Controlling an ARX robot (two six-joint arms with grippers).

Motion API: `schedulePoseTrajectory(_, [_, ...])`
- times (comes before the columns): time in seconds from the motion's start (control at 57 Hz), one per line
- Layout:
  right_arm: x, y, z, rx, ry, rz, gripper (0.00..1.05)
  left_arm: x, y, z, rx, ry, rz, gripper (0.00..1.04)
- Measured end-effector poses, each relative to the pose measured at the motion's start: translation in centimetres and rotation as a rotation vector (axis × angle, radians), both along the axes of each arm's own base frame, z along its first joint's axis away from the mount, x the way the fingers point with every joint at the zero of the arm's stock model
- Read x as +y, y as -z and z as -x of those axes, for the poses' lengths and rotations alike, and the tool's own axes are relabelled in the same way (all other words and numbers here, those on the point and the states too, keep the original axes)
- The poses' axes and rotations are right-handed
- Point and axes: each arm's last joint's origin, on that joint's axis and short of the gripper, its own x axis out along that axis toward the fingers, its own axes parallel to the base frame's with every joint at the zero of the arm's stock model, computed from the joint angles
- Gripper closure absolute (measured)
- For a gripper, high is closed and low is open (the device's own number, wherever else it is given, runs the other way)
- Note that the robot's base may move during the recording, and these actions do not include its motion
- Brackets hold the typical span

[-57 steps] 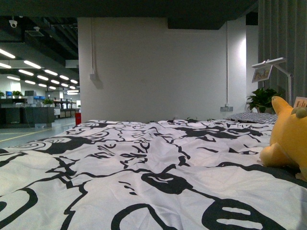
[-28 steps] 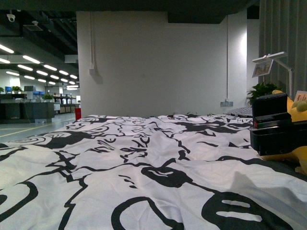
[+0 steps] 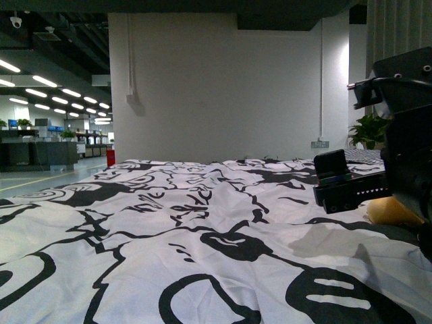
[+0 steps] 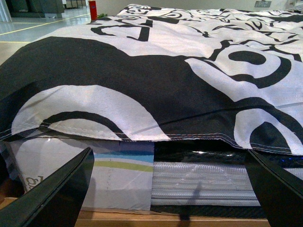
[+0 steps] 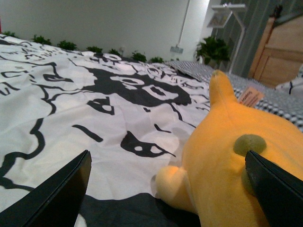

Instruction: Put away toys

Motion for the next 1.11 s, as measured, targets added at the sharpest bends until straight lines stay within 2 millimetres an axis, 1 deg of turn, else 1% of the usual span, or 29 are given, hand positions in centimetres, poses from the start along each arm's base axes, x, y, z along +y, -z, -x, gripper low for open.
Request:
schedulePoseTrajectory(0.07, [-1.2,-0.3,-0.2,-0.014,0.019,-0.038,0.07,0.0,0.0,0.0,0.0,0.0,0.0,0.06])
schedulePoseTrajectory(0.158, [-2.1,-0.6,-0.4,-0.043,0.041,-0.045,0.07,0.0,0.0,0.0,0.0,0.0,0.0,0.06])
schedulePoseTrajectory(0.386, [-3.1,-1.0,-0.9,-0.109,0.083,0.024,0.07,0.0,0.0,0.0,0.0,0.0,0.0,0.06])
schedulePoseTrajectory(0.597, [-3.8,-0.9,-1.0,-0.092,0.089,0.049,0.07,0.0,0.0,0.0,0.0,0.0,0.0,0.06])
schedulePoseTrajectory(0.737, [-3.9,-1.5,-0.5,-0.108,0.052,0.03,0.07,0.0,0.0,0.0,0.0,0.0,0.0,0.06])
schedulePoseTrajectory(0.983, [-4.3,-3.2,1.1,-0.182,0.02,0.011,0.07,0.0,0.0,0.0,0.0,0.0,0.0,0.06])
schedulePoseTrajectory(1.106, [-4.4,-3.6,1.4,-0.201,0.02,0.012,0.07,0.0,0.0,0.0,0.0,0.0,0.0,0.06])
